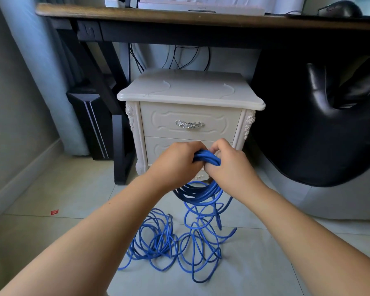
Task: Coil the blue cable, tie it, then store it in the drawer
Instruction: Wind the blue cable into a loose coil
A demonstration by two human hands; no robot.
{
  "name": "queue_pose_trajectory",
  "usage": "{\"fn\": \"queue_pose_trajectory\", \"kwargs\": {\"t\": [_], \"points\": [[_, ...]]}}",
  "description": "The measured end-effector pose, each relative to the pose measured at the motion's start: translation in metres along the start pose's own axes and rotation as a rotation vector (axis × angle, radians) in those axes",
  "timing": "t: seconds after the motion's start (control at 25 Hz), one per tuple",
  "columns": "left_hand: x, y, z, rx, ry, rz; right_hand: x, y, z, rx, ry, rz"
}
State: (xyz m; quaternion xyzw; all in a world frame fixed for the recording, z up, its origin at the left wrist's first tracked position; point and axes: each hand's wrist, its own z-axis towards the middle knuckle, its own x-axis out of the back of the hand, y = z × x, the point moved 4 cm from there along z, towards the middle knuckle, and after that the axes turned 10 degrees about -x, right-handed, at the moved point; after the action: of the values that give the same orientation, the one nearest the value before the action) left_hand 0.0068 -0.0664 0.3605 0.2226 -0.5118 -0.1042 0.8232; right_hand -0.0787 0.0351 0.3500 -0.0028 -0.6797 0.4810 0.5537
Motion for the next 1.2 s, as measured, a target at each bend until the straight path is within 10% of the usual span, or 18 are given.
{"fn": "queue_pose_trajectory", "kwargs": {"t": [0.2,0.32,0.6,0.8,1.2], "points": [[0.008,-0.019,-0.005,0.330,0.256,-0.346,-0.022,0.012,-0.013,-0.387,-0.375,0.606],[0.003,-0.019,-0.010,0.513,0.397,-0.639,-0.030,0.010,-0.019,-0.417,-0.298,0.792],[-0.008,-0.007,-0.005,0.441,0.314,-0.712,-0.016,0.014,-0.008,-0.683,-0.399,1.123],[-0.019,0.004,-0.013,0.327,0.169,-0.722,-0.009,0.024,0.001,-0.502,-0.067,0.740],[-0.018,0.007,-0.002,0.102,0.042,-0.076,-0.004,-0.005,-0.007,0.009,0.073,-0.183]]}}
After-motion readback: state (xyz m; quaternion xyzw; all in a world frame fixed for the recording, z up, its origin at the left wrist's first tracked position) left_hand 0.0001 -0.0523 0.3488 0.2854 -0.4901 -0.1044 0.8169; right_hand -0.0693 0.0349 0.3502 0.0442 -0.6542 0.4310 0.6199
